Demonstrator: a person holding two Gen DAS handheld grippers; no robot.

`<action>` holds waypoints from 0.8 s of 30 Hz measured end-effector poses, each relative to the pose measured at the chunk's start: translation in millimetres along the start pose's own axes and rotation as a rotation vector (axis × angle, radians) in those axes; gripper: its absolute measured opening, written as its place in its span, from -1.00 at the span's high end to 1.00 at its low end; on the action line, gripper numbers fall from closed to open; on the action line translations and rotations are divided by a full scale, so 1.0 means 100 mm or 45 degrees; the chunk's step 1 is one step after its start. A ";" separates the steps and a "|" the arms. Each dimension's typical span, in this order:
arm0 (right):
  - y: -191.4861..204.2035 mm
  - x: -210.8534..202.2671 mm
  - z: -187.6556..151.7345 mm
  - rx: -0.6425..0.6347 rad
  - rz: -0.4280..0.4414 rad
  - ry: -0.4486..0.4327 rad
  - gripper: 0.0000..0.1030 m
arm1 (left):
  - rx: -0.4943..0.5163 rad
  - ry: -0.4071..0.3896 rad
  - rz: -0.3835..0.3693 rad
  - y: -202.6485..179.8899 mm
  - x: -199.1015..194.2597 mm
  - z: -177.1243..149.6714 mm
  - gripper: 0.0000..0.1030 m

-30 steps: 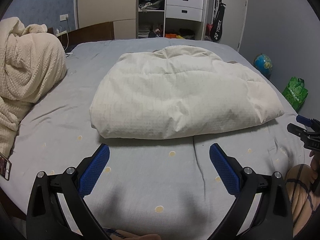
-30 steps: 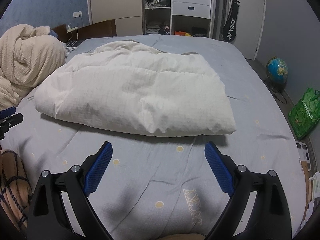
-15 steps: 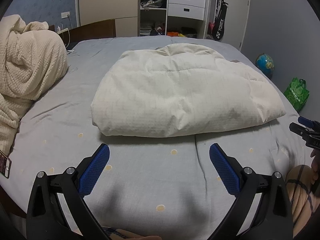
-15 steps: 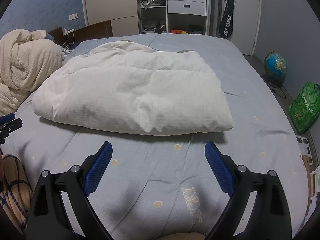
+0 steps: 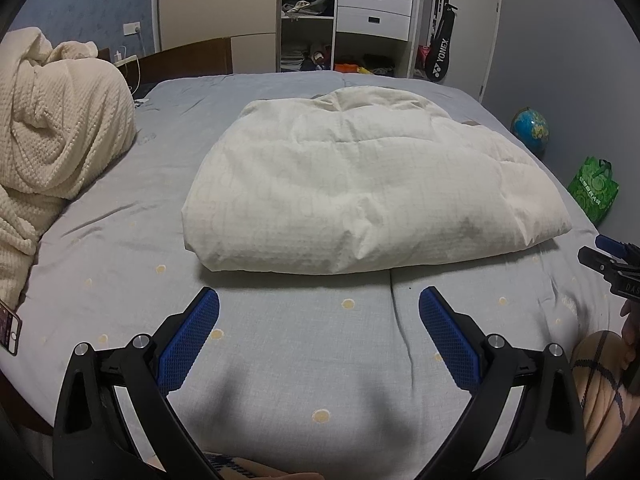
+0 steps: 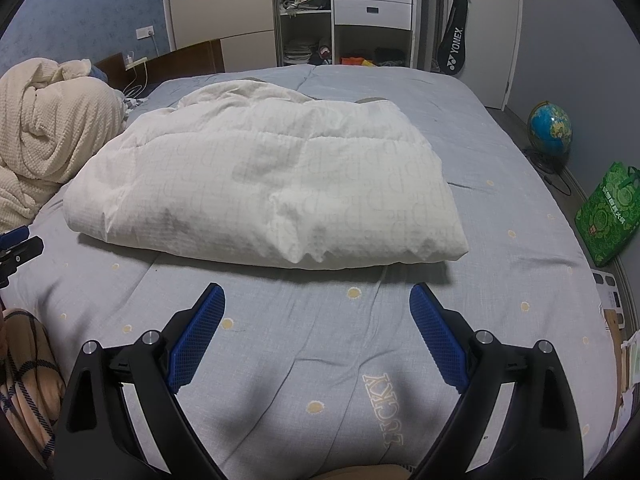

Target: Fold large clothes

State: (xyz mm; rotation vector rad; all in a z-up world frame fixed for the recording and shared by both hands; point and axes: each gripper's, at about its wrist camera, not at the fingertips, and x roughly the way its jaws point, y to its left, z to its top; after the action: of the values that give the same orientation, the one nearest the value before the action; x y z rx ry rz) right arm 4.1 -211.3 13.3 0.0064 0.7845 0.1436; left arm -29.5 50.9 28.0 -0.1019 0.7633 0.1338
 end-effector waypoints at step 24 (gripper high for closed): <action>-0.01 0.01 0.00 -0.005 0.000 0.004 -0.73 | -0.002 -0.002 -0.003 0.01 0.00 0.00 -0.87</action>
State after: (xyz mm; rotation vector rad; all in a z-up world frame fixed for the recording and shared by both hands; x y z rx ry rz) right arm 4.7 -211.8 12.2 0.0026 0.7876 0.1448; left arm -29.4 52.3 28.2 -0.1045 0.7614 0.1323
